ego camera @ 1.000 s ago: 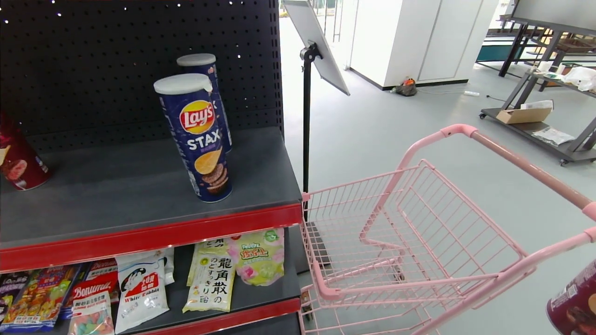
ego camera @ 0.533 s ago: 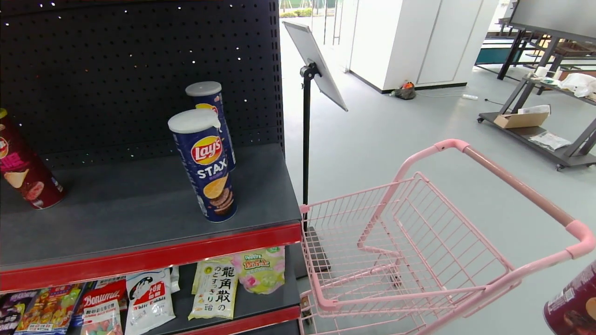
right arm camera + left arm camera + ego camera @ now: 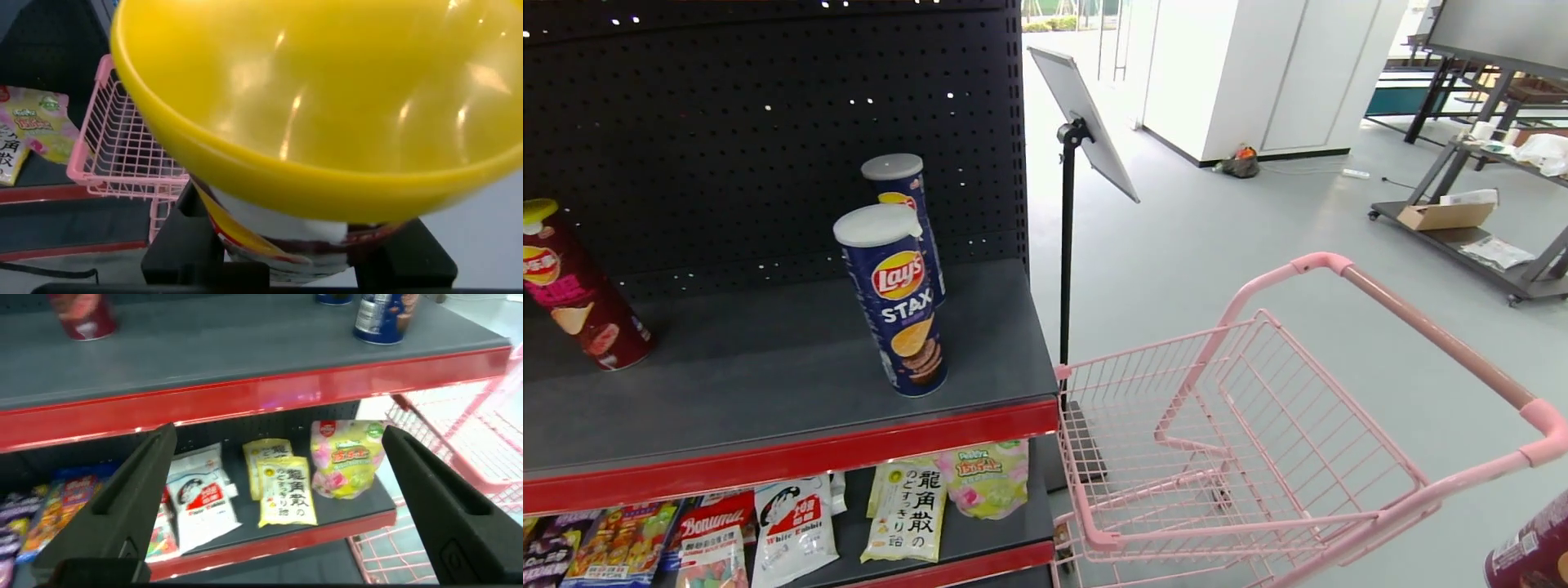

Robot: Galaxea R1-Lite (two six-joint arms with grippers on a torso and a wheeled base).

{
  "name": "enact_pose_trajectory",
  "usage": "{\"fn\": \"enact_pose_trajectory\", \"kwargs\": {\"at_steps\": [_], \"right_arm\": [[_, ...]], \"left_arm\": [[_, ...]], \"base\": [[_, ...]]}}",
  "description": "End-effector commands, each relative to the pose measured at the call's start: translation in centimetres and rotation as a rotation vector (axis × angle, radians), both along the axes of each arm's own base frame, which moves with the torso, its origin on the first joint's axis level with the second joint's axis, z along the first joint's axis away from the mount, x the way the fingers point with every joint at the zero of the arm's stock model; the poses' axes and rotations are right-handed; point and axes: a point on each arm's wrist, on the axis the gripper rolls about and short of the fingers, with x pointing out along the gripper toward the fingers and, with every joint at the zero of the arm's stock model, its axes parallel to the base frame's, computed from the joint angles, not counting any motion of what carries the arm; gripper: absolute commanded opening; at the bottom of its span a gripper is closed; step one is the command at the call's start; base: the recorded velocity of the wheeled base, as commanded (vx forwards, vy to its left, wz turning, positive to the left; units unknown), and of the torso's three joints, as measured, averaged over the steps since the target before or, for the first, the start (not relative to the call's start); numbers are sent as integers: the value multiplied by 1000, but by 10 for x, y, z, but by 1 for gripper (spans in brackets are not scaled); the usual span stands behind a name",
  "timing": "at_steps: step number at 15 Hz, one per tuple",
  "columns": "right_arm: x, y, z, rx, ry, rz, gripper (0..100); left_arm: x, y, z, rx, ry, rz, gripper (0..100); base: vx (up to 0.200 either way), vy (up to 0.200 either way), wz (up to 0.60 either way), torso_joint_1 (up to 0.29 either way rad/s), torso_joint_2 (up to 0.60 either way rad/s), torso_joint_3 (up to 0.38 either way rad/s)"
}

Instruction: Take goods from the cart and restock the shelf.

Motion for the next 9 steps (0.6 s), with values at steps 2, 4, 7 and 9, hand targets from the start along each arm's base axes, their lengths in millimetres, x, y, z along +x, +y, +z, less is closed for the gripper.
{"fn": "enact_pose_trajectory", "kwargs": {"at_steps": [2,4,7,9], "right_arm": [[-2,0,-2,-3,-4,2,0],[-4,0,-1,-2,-13,-2,0],[-13,-1,-5,8,-54,0,0],[-18,-1,-9,11,-71,3,0]], "left_arm": [[0,0,0,-2,1,1,100],[0,0,0,-3,1,1,100],[0,0,0,-3,-1,1,100],[0,0,0,1,-1,-1,100]], "base": [[0,0,0,0,0,0],[0,0,0,0,0,0],[0,0,0,0,0,0],[0,100,0,1,1,4]]}}
